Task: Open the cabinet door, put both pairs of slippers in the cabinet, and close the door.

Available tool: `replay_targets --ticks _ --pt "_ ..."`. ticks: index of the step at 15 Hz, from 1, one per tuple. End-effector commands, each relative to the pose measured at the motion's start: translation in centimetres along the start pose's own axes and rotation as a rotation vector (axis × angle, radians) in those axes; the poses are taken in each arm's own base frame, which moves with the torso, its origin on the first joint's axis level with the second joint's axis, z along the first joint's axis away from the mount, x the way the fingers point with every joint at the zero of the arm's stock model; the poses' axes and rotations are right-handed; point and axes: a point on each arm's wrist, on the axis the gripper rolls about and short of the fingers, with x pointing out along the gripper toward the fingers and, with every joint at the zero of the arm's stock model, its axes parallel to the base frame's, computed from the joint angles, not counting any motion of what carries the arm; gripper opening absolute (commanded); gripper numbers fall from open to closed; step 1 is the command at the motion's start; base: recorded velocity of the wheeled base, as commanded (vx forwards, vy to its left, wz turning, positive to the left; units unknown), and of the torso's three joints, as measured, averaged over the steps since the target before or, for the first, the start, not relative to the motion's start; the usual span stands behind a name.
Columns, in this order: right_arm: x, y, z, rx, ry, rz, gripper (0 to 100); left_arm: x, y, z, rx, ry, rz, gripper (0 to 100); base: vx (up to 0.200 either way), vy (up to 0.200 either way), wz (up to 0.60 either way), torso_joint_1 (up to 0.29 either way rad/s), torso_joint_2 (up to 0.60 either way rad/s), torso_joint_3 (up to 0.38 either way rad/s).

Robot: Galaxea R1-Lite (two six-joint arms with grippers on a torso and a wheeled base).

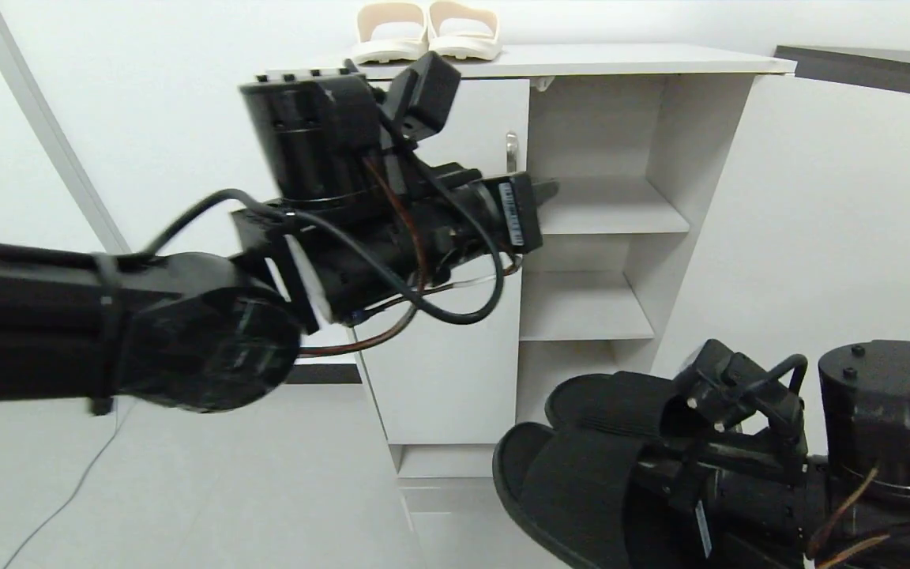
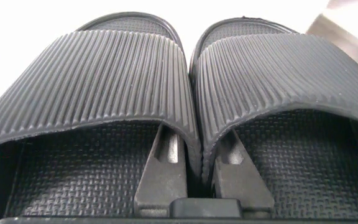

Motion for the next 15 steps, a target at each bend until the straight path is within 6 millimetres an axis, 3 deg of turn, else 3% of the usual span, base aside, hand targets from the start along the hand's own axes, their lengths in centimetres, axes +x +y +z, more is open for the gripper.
replay_targets --ticks 1,3,4,5,6,9,15 --pt "1.4 -1.0 0.5 0.029 0.005 -0.099 0 -11.7 0.7 3.1 0.080 0.033 0.372 0 0.000 0.000 0.00 0.000 0.00 0.000" --pt "2.0 -1.1 1.4 0.105 -0.022 -0.136 0 -20.2 -0.6 3.2 0.121 0.010 0.667 0 0.000 0.000 0.00 0.000 0.00 0.000" --pt "2.1 -1.2 1.6 0.118 -0.027 -0.137 0 -22.8 -1.1 3.1 0.124 -0.009 0.725 0 0.000 0.000 0.00 0.000 0.00 0.000" --pt "2.2 -1.2 1.5 0.120 -0.025 -0.140 0 -27.2 -1.4 2.1 0.141 -0.019 0.842 0 0.000 0.000 0.00 0.000 0.00 0.000" --pt "2.2 -1.2 1.5 0.120 -0.023 -0.142 0 -29.5 -1.7 1.2 0.161 -0.025 0.920 0 0.000 0.000 0.00 0.000 0.00 0.000" --pt "2.3 -1.2 1.4 0.118 -0.020 -0.142 0 -33.7 -2.4 -2.2 0.222 -0.044 1.116 0 0.000 0.000 0.00 0.000 0.00 0.000" --pt "2.5 -1.2 1.0 0.113 -0.001 -0.140 0 -36.9 -2.8 -10.1 0.266 0.006 1.357 0 0.000 0.000 0.00 0.000 0.00 0.000"
